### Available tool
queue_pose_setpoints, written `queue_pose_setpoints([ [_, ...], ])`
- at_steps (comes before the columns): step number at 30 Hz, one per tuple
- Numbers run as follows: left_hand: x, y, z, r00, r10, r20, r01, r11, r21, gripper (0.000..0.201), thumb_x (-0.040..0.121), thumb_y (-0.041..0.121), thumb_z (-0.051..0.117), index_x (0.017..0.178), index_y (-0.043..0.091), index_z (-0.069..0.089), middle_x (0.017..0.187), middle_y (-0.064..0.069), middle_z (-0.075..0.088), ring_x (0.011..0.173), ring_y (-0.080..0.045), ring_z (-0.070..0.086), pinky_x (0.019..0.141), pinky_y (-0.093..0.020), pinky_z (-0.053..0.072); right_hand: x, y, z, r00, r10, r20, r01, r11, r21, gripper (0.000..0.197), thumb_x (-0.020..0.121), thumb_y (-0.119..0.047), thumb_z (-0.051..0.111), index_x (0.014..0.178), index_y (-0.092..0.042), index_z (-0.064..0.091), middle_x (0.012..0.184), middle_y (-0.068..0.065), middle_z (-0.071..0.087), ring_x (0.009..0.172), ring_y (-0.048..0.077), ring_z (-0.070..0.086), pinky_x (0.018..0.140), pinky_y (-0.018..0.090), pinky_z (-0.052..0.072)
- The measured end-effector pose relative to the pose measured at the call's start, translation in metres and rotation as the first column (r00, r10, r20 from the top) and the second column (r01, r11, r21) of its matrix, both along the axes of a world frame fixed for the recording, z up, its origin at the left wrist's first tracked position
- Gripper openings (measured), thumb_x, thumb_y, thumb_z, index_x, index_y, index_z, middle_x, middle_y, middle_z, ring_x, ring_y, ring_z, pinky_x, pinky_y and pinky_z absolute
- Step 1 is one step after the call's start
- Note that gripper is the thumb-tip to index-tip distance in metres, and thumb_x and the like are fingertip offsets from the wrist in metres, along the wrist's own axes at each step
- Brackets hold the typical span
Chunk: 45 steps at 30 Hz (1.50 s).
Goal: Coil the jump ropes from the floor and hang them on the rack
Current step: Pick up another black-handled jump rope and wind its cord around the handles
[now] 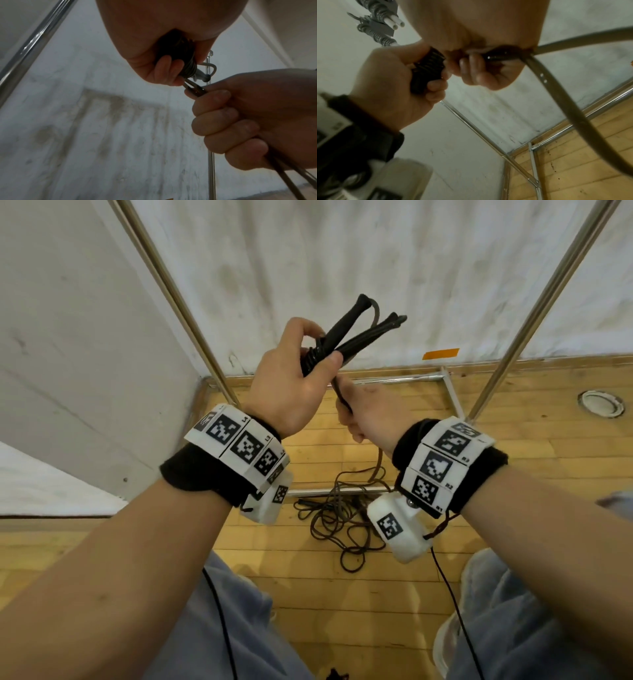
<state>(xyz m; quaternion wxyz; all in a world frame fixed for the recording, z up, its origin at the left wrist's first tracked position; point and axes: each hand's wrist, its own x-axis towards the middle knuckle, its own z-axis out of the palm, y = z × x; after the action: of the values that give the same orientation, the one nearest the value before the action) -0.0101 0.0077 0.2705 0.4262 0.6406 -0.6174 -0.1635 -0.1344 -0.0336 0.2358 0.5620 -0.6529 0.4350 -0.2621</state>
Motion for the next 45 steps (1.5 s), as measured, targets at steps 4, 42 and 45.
queue_pose_setpoints([
  [4,-0.004,-0.003,0.004,0.996,0.048,-0.075,-0.050,0.998,-0.025,0.020,0.089,0.034,0.051,0.102,0.020,0.045,0.076,-0.003,0.065,0.070,-0.027,0.064,0.068,-0.048,0.053,0.006,0.005,-0.001,0.992,-0.091,0.084,0.097,0.993,-0.065,0.043,0.101,-0.036,0.031,0.073,-0.013,0.054,0.049,-0.007,0.040,0.040,0.007,0.033,0.047,0.026,0.027],
  [42,0.033,-0.002,0.005,0.923,0.026,0.384,-0.104,0.977,0.184,0.031,0.094,0.030,0.055,0.117,0.016,0.039,0.090,0.002,0.052,0.077,-0.022,0.055,0.067,-0.033,0.041,-0.025,0.007,0.044,0.896,-0.044,-0.443,-0.251,0.771,-0.585,0.028,0.094,-0.032,0.051,0.079,-0.013,0.063,0.062,-0.008,0.050,0.055,0.006,0.044,0.051,0.017,0.029],
  [45,0.029,-0.003,0.002,0.912,-0.025,0.409,-0.096,0.957,0.273,0.031,0.095,0.031,0.054,0.117,0.015,0.039,0.090,0.000,0.054,0.078,-0.022,0.057,0.067,-0.034,0.044,-0.025,0.011,0.048,0.896,-0.037,-0.443,-0.276,0.736,-0.618,0.032,0.096,-0.029,0.046,0.086,-0.007,0.066,0.066,-0.004,0.052,0.057,0.007,0.044,0.052,0.011,0.031],
])
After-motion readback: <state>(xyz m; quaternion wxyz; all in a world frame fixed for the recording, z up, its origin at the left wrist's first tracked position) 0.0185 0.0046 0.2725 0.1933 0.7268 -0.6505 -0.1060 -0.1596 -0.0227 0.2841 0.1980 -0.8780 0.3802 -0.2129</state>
